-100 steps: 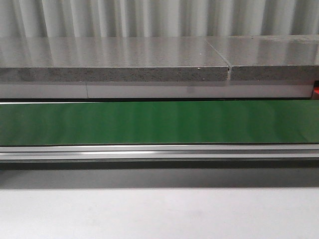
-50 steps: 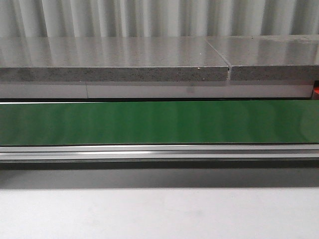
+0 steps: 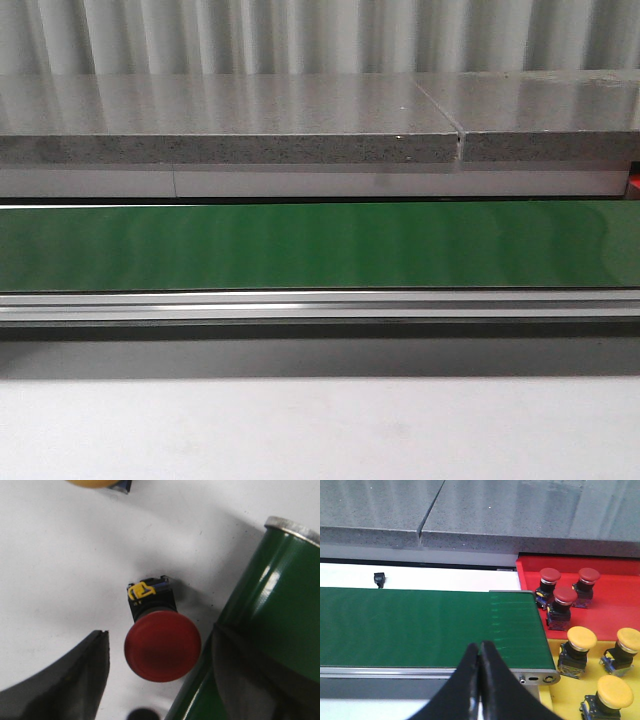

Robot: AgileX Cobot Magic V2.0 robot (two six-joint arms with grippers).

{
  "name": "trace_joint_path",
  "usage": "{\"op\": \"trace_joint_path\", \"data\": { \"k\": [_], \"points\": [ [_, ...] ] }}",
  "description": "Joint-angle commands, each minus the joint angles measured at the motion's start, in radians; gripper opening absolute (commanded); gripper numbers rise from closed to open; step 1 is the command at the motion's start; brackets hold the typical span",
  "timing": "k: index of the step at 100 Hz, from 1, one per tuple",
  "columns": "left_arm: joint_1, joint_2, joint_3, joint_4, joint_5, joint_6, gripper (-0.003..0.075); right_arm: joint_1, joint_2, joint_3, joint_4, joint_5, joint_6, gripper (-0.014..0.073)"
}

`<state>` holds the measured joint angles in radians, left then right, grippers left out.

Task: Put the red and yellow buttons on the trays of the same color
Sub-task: 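Lower the left gripper and grasp another red button beside the belt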

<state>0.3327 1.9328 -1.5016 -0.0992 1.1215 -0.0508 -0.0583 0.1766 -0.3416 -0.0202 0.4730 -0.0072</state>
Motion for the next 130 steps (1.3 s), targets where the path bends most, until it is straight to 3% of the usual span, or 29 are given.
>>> {"op": "trace_joint_path", "data": {
  "k": [1,94,130],
  "points": [
    [0.004,-0.043,-0.03,-0.01,-0.014,-0.008,0.0426,0.001,0.011,-0.023,0.002,-0.072,-0.007,-0.0088],
    [0.004,0.022,-0.03,0.011,-0.022,-0.008,0.0425,0.001,0.011,-0.023,0.002,-0.072,-0.007,-0.0088],
    [0.004,0.019,-0.032,0.011,-0.061,-0.008,0.0197,0.001,0.011,-0.023,0.002,-0.072,-0.007,-0.0088]
  ]
}}
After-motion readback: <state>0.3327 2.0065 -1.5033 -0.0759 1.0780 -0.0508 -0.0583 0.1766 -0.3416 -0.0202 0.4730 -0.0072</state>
